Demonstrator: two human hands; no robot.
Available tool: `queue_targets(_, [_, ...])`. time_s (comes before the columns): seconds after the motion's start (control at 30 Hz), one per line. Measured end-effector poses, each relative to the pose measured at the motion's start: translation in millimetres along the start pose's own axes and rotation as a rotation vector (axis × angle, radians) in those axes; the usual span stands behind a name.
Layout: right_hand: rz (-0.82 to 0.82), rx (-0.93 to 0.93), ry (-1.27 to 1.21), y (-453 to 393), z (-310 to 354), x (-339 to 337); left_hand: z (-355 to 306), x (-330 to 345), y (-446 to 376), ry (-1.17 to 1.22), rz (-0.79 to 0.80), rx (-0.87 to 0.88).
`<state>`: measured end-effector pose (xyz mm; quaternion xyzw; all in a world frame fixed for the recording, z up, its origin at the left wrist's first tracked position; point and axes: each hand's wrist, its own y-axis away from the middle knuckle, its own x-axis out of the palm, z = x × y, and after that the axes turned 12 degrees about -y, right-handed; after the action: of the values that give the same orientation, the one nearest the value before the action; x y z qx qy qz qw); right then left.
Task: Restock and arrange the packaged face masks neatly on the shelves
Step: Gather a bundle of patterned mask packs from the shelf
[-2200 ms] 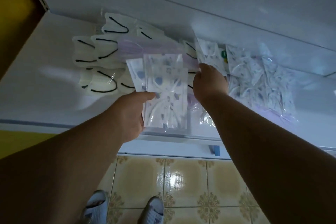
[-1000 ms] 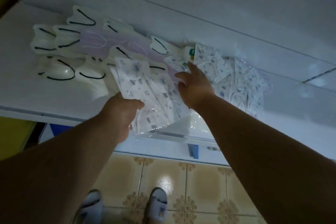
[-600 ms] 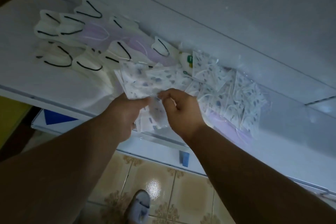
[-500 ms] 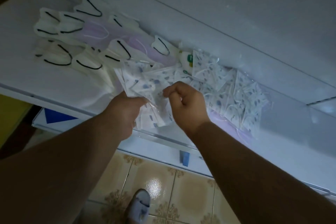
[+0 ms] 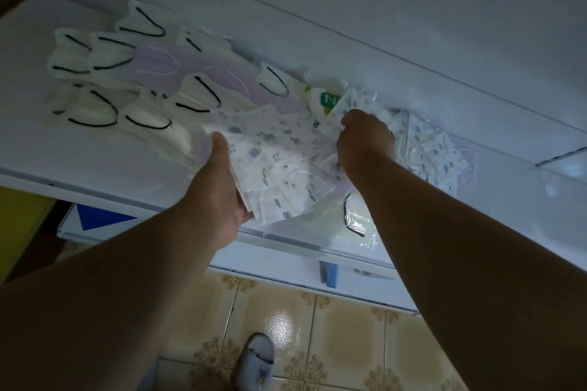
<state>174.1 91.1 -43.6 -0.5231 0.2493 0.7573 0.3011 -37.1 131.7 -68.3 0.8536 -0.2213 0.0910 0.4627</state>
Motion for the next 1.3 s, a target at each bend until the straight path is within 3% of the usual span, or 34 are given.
queue_targets(0.13, [0.066, -0.083, 0.015, 19, 6, 9, 2, 3, 1, -0.235, -0.142, 0.036])
queue_targets(0.37, [0.135, -0.280, -0.329, 77, 35, 27, -4, 0, -8, -0.247, -0.062, 0.027])
queue_targets(0.47, [0.251, -0.138, -0.721, 110, 52, 30, -4, -9, -6, -0.314, -0.061, 0.028])
queue_targets(0.53, [0.241, -0.007, -0.912, 126, 59, 31, -4, -19, -4, -0.377, -0.087, 0.025])
queue_targets(0.73, [-0.239, 0.395, -0.991, 147, 67, 35, -17, -59, 7, -0.393, -0.112, 0.042])
queue_targets(0.77, [-0.219, 0.469, -0.998, 149, 69, 34, -19, -65, 10, -0.382, -0.085, 0.042])
queue_targets(0.87, [0.070, 0.648, -1.163, 155, 81, 34, -23, -77, 26, -0.381, -0.008, 0.036])
queue_targets(1.1, [0.238, 0.675, -1.525, 185, 94, 36, -11, -107, 68, -0.491, 0.108, 0.059])
queue_targets(1.2, [0.206, 0.648, -1.670, 217, 95, 27, 2, -113, 95, -0.512, 0.129, 0.086])
queue_targets(1.3, [0.127, 0.663, -1.731, 257, 90, 8, 18, -116, 131, -0.343, 0.206, 0.047])
